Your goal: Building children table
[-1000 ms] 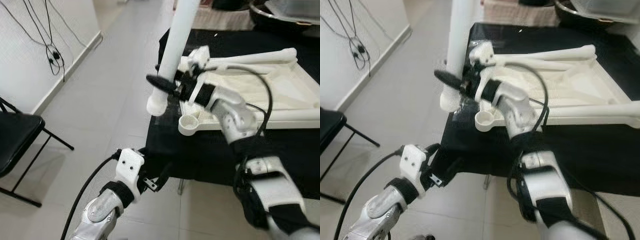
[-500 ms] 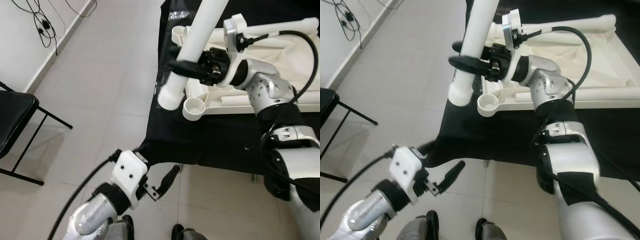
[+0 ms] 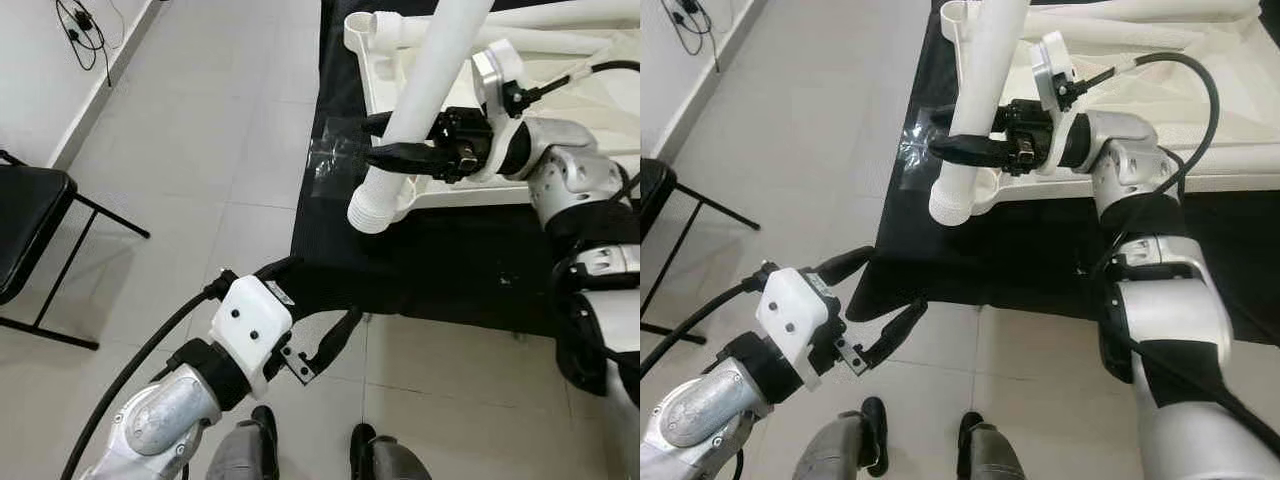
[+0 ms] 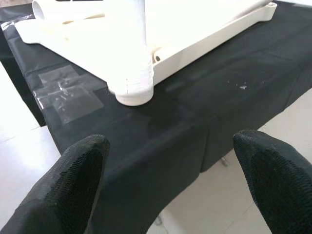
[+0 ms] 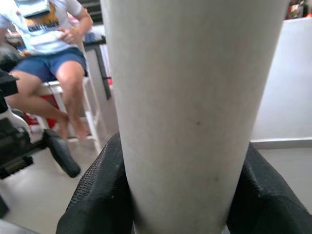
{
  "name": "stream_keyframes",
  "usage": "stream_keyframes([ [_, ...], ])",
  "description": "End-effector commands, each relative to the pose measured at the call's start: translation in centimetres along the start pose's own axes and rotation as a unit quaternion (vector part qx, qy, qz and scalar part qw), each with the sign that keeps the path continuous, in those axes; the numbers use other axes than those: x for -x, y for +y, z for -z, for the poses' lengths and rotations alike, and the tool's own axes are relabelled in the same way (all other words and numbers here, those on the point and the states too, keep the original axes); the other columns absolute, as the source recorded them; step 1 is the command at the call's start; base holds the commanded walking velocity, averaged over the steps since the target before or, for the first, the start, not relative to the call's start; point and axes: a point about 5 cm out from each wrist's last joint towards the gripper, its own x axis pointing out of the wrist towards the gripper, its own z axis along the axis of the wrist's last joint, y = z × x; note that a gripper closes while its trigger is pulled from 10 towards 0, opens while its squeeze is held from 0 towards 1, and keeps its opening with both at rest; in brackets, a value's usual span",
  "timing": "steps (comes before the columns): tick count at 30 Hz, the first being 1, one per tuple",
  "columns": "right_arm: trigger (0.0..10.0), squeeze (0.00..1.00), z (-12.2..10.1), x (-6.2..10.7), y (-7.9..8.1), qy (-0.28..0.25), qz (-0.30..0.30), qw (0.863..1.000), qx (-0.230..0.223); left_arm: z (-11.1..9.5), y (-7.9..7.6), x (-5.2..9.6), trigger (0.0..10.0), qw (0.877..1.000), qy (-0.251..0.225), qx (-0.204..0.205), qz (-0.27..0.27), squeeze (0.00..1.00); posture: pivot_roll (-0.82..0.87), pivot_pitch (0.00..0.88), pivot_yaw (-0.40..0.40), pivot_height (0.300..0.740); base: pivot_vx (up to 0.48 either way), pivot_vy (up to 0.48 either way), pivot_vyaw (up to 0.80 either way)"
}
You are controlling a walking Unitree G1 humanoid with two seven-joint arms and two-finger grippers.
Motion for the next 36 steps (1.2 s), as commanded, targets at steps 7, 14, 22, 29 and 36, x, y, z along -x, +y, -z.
stream_keyframes([
  [7,10.0,0.0,-3.5,0.8,-0.4,-0.043,0.006,0.997,0.057,-0.4,-0.4,0.3,10.0,1.0,0.01,0.004,0.014,0.0,0.21,0.387,-0.01,0.74,0.0,0.0,0.0],
  [14,10.0,0.0,-1.2,-0.6,-0.2,0.019,-0.019,0.999,0.041,-1.8,0.3,-0.4,10.0,1.0,-0.01,-0.006,0.007,0.0,0.21,0.393,-0.013,0.74,0.0,0.0,0.0],
  [22,10.0,0.0,0.5,-1.2,-0.2,0.05,-0.021,0.998,0.037,-2.3,0.4,-0.2,10.0,1.0,-0.014,-0.01,-0.005,0.0,0.22,0.398,-0.022,0.74,0.0,0.0,0.0],
  [29,10.0,0.0,0.7,-1.5,-0.2,0.064,-0.026,0.997,0.04,-2.1,-0.1,0.2,10.0,1.0,-0.003,-0.004,-0.007,0.0,0.21,0.4,-0.032,0.74,0.0,0.0,0.0],
  [36,10.0,0.0,0.6,-1.1,-0.5,0.076,-0.009,0.996,0.046,-2.1,-0.4,0.3,10.0,1.0,0.003,0.0,-0.005,0.0,0.21,0.407,-0.035,0.74,0.0,0.0,0.0],
])
